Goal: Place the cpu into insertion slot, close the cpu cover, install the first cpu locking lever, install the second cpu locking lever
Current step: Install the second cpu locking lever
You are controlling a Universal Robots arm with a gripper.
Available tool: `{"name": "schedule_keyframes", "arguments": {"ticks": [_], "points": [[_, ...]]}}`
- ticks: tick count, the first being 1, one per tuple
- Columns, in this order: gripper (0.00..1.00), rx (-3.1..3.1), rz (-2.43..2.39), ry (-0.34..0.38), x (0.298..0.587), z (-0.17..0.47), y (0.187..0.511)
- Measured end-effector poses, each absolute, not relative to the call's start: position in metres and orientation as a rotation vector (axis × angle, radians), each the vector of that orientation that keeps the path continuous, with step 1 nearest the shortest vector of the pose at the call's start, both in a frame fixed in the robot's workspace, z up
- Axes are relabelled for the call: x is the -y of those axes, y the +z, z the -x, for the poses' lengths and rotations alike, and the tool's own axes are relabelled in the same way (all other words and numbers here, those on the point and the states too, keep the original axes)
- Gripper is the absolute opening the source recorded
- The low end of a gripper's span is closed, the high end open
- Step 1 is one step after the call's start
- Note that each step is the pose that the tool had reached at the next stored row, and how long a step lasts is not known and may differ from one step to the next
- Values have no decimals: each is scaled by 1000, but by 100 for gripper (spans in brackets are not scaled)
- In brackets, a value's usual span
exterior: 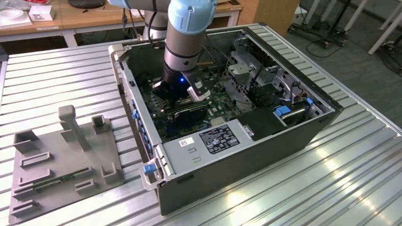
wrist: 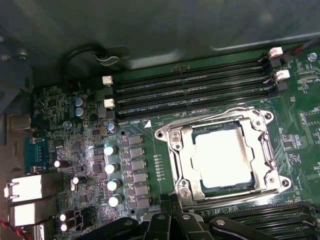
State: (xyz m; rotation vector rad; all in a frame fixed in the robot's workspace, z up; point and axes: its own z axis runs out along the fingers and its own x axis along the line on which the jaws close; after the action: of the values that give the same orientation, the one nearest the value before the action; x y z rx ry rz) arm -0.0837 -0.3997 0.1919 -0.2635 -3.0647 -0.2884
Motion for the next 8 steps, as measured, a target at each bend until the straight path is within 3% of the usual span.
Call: {"name": "schedule_keyframes", "arguments": {"ticks": [8], "points": [[11,3065,264,-288,397,84,191]]}}
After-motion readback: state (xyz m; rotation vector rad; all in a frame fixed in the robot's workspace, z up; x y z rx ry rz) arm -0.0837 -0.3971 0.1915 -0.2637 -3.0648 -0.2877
